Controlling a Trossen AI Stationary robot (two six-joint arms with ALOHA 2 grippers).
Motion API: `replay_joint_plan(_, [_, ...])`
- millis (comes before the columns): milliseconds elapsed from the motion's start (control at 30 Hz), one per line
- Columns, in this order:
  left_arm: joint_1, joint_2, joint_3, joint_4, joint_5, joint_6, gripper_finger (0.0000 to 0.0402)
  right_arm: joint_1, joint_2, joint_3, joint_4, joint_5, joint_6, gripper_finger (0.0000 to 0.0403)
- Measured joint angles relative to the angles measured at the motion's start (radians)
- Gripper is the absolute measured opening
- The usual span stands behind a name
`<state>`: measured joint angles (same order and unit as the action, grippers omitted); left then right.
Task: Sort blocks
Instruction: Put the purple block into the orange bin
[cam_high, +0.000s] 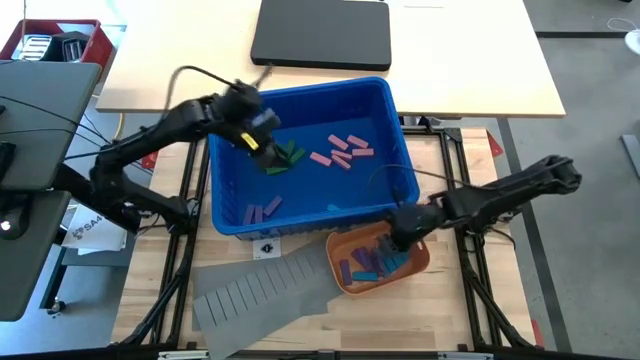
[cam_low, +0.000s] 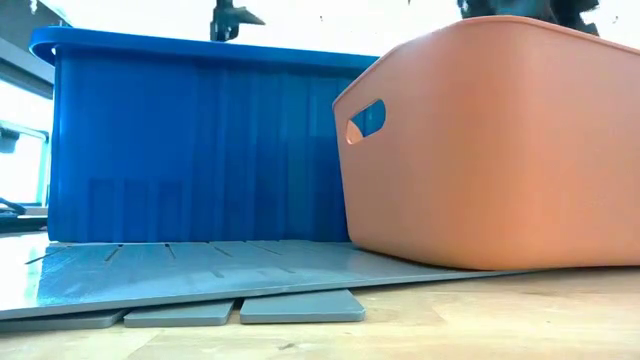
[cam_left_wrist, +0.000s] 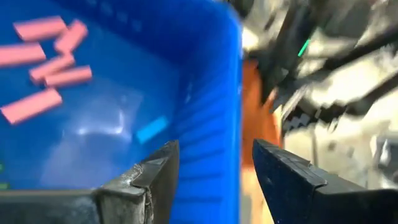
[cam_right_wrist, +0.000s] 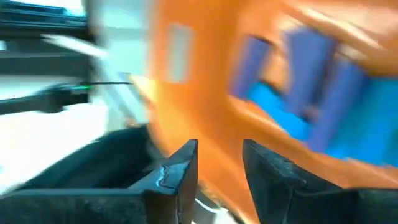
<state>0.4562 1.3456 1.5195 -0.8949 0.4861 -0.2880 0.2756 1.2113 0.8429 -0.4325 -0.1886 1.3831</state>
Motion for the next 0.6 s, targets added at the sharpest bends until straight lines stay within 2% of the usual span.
replay_joint_plan(100, [-0.041,0.060,0.000,-0.074,-0.033,0.071,0.0188,0.000,-0.074,0.001,0.126,0.022,-0.064,0.0122])
replay_joint_plan(200, [-0.082,0.134,0.000,-0.182,-0.136,0.121,0.0185,-0.004,-0.115,0.055,0.150,0.054,-0.088,0.0120])
replay_joint_plan(300, [-0.111,0.222,0.000,-0.313,-0.310,0.117,0.0184,-0.008,-0.113,0.183,0.035,0.101,-0.161,0.0111])
replay_joint_plan(367, [-0.120,0.284,0.000,-0.380,-0.391,0.117,0.0184,-0.009,-0.098,0.288,-0.073,0.164,-0.221,0.0101])
replay_joint_plan(467, [-0.121,0.374,-0.005,-0.411,-0.427,0.118,0.0184,-0.024,-0.067,0.428,-0.223,0.275,-0.308,0.0087])
replay_joint_plan(600, [-0.112,0.497,-0.019,-0.391,-0.426,0.173,0.0184,-0.065,-0.036,0.567,-0.304,0.423,-0.437,0.0077])
